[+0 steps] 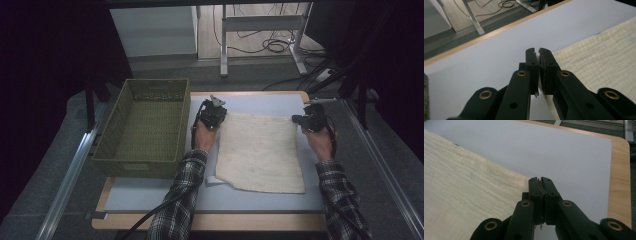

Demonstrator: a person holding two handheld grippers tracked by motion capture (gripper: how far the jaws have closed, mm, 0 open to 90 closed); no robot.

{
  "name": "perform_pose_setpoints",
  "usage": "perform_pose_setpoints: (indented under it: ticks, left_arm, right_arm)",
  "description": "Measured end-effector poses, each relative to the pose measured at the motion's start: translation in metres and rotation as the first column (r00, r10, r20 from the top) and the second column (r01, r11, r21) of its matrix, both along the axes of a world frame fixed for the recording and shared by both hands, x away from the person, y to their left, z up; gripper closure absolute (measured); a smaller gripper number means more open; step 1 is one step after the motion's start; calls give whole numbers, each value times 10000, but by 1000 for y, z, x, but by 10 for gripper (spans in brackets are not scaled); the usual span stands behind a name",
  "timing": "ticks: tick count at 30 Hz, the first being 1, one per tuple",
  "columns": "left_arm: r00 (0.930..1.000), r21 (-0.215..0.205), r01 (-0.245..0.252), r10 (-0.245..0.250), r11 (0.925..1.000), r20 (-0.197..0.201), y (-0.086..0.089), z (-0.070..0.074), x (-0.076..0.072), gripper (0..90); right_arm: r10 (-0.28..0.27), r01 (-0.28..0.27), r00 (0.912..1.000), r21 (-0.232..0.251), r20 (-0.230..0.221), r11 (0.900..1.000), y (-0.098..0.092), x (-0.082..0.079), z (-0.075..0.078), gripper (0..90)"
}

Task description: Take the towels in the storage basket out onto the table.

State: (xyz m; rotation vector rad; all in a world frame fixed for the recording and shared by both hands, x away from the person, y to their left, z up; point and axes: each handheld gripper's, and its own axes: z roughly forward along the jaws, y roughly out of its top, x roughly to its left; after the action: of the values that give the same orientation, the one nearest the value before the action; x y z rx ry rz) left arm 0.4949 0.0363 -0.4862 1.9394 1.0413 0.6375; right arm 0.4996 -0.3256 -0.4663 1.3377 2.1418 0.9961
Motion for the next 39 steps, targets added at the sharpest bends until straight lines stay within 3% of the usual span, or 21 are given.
perform_pose_setpoints:
  ticks: [3,8,13,24,35,39]
  left_arm:
    - [9998,-116,129,-128,9998,119,1,9,-9,863]
    - [9990,-119,440,-439,9990,93,0,11,-29,861]
    - [9971,-269,757,-759,9968,-45,2,6,-53,859]
    - [9925,-284,1217,-1219,9922,-25,5,-8,-101,856]
    - [9822,-463,1876,-1872,9812,133,14,-14,-142,856]
    - [9786,-591,2058,-2057,9768,80,19,-19,-155,856]
  right_arm:
    - [173,-174,9998,389,54,9991,-4,-9,7,874]
    - [536,-536,9986,350,2,9980,-4,-29,10,873]
    - [825,-823,9966,384,-58,9959,-4,-53,3,872]
    - [1215,-1235,9920,638,344,9903,-12,-108,-3,869]
    - [1657,-1680,9855,728,367,9831,-13,-156,-11,868]
    - [1796,-1816,9829,555,397,9818,-14,-172,-14,867]
